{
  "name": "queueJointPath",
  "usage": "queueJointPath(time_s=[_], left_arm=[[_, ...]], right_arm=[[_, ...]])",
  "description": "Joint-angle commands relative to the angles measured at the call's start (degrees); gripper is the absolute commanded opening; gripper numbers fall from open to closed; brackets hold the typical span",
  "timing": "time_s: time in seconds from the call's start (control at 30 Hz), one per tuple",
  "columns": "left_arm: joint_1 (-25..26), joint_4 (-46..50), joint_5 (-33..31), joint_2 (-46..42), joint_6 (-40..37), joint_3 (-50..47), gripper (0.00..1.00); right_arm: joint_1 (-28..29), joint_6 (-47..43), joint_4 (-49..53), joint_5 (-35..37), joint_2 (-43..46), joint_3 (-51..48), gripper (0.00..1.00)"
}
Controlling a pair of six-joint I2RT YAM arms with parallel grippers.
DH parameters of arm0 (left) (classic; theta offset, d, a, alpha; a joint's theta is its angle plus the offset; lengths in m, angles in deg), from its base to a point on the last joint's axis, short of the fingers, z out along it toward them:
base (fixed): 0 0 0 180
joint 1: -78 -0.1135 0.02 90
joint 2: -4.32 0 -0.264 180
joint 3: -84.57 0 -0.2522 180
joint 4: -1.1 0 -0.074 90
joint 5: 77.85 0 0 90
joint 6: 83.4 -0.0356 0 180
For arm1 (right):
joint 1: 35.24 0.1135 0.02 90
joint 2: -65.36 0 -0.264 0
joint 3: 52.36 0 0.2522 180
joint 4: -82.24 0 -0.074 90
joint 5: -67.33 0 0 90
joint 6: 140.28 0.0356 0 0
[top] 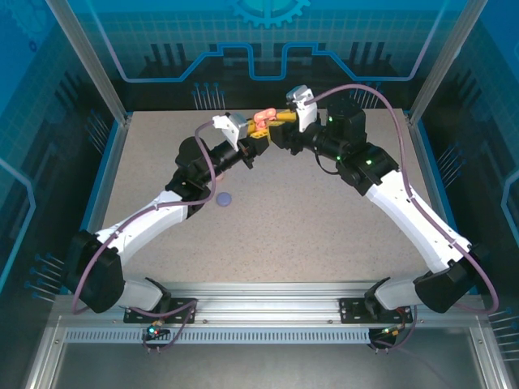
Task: Insert wireless bluetooth earbuds into charging case
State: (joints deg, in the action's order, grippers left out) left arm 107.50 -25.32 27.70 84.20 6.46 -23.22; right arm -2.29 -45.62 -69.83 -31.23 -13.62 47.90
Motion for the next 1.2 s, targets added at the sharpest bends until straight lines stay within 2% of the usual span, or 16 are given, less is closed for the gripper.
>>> queueJointPath(time_s=[0.0,0.17,0.37,0.5,0.6,0.77,0.93,1.17], left_arm=[[0.23,-3.1,0.37,0.28,-0.95,2.45,0.0],[0.29,-3.06,0.47,0.28,-0.9,2.52,0.0],[0.34,-2.82,0.37,0.36,-0.92,2.38,0.0],[0.38,-2.78,0.36,0.28,-1.08,2.14,0.0],[0.32,-2.93,0.18,0.28,-1.18,2.01,0.0],[0.36,-3.06,0.26,0.3,-1.32,1.75,0.0],[0.37,-3.3,0.71,0.45,-1.35,1.33,0.0],[0.35,-3.84,2.32,1.07,-0.52,0.26,0.0]], right_arm=[[-0.39,0.53,1.78,-0.98,1.63,-0.56,0.39],[-0.43,0.93,1.67,-1.29,2.33,-0.91,0.4],[-0.82,2.27,1.24,-3.66,3.34,-1.07,0.5],[-2.03,7.48,-1.27,-5.47,4.46,-1.2,0.57],[-3.21,12.88,-5.01,-5.88,5.58,-2.1,0.6],[-5.37,18.39,-5.56,-5.01,6.0,-0.86,0.61],[-7.2,19.83,2.69,-2.25,2.43,5.33,0.62],[-9.17,18.43,23.43,-1.46,-10.25,24.55,0.61]])
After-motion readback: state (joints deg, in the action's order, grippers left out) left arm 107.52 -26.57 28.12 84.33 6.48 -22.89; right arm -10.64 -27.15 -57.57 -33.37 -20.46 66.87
